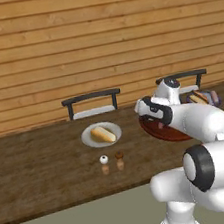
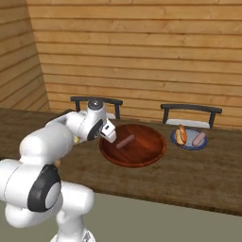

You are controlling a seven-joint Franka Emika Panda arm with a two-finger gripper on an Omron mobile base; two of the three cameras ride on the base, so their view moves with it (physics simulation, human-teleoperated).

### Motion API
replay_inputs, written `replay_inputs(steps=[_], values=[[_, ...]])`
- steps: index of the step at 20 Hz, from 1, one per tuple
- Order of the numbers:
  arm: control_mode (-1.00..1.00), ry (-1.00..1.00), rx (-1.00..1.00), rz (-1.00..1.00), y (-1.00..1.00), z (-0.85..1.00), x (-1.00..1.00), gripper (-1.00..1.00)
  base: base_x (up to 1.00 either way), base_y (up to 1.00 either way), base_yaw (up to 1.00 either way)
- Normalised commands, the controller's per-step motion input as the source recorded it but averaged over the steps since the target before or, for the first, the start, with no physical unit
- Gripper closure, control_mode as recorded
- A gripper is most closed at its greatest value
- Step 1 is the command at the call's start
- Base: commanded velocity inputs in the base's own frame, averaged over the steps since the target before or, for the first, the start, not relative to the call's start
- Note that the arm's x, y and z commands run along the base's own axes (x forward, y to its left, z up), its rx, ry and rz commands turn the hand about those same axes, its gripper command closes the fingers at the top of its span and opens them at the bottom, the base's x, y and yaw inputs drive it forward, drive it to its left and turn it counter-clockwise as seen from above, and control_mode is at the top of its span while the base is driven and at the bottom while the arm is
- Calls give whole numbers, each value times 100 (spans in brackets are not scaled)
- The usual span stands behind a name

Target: Place one bun and one sausage from the bowl on each plate.

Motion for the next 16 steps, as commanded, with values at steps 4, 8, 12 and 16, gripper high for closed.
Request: replay_inputs(steps=[4, 8, 12, 16], values=[[-100, 0, 0, 0, -73, 0, 1, -100, 0, 0, 0], [-100, 1, 0, 0, -42, -2, 20, -100, 0, 0, 0], [-100, 3, 0, 0, -17, -28, 26, -100, 0, 0, 0], [-100, 1, 0, 0, -19, -39, 25, -100, 0, 0, 0]])
